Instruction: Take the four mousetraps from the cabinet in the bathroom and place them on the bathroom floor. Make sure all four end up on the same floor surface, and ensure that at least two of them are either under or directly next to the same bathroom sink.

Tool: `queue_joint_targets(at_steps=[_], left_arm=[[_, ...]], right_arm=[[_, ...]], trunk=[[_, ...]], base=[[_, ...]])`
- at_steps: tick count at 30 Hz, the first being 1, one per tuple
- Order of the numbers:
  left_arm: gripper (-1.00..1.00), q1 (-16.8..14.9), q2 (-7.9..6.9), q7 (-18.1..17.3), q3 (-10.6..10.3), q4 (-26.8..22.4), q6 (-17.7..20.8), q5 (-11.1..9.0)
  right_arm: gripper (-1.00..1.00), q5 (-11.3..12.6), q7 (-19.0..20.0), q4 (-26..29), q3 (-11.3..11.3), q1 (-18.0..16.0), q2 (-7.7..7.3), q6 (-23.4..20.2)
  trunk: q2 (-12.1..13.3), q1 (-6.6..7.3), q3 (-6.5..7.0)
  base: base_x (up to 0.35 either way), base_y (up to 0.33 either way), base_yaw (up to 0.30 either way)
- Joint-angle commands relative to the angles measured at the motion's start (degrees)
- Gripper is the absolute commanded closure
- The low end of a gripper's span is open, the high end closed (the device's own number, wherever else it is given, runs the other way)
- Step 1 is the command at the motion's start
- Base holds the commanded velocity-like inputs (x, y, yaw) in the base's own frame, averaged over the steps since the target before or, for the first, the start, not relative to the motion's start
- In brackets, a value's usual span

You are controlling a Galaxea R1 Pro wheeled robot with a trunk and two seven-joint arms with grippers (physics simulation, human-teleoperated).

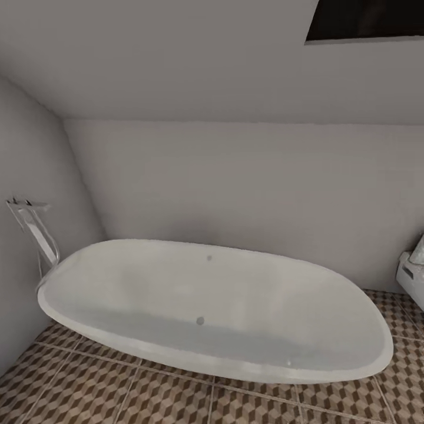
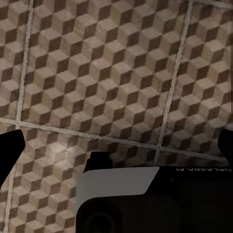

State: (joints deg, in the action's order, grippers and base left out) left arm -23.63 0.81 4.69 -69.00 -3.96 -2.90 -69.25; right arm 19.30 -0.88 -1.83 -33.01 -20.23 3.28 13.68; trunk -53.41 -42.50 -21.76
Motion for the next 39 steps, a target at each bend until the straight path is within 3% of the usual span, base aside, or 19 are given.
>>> queue_joint_targets(at_steps=[1,39], left_arm=[[-1.00,-0.01,-0.02,0.34,-0.48,-0.09,-0.13,-0.41],[-1.00,-0.01,-0.02,0.49,-0.44,-0.09,-0.09,-0.45]], right_arm=[[-1.00,0.38,-0.09,-0.19,-0.48,-0.08,0.06,0.29],[-1.00,0.38,-0.09,-0.23,-0.48,-0.08,0.06,0.29]], trunk=[[-0.04,0.00,-0.01],[-0.04,0.00,2.12]], base=[[0.000,0.000,-0.267],[0.000,0.000,-0.263]])
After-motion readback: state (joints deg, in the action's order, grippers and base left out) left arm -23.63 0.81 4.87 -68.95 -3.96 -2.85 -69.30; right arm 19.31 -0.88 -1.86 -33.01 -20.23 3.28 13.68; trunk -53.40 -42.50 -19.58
